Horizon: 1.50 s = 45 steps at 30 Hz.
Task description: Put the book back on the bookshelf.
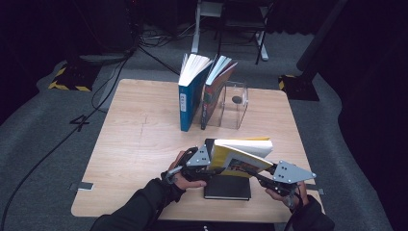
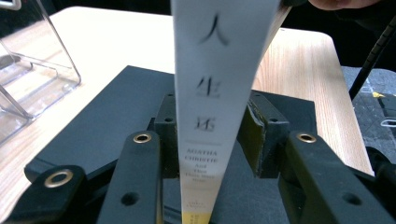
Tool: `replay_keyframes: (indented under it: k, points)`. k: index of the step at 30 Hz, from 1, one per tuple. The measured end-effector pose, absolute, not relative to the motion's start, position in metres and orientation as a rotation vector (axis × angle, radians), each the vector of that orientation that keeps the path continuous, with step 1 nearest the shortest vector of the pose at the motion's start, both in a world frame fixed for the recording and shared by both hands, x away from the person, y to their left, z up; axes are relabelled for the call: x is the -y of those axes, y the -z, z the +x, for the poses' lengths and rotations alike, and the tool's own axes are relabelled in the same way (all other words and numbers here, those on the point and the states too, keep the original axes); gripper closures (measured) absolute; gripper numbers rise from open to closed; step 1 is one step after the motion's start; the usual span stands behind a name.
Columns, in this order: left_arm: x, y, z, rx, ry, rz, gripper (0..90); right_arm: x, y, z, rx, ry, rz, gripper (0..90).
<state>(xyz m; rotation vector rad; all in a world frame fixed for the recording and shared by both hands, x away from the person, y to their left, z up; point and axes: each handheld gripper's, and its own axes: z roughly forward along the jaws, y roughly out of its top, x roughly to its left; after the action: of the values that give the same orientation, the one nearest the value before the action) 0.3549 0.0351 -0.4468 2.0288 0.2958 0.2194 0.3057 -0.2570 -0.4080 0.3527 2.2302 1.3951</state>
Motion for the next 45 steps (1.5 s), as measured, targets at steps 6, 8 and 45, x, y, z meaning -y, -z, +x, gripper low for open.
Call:
replay_keyframes:
  k: [6, 8, 45]
  points:
    - [-0.037, 0.445, 0.352, -0.260, -0.207, 2.042, 73.8, 0.272, 0.405, 0.309, -2.161, -1.409, 0.426, 68.3]
    - [-0.038, 0.445, 0.351, -0.251, -0.211, 2.050, 74.6, 0.277, 0.405, 0.313, -2.139, -1.425, 0.468, 65.7]
    - [-0.051, 0.396, 0.350, -0.278, -0.230, 1.862, 55.6, 0.247, 0.409, 0.327, -2.153, -1.429, 0.483, 47.4]
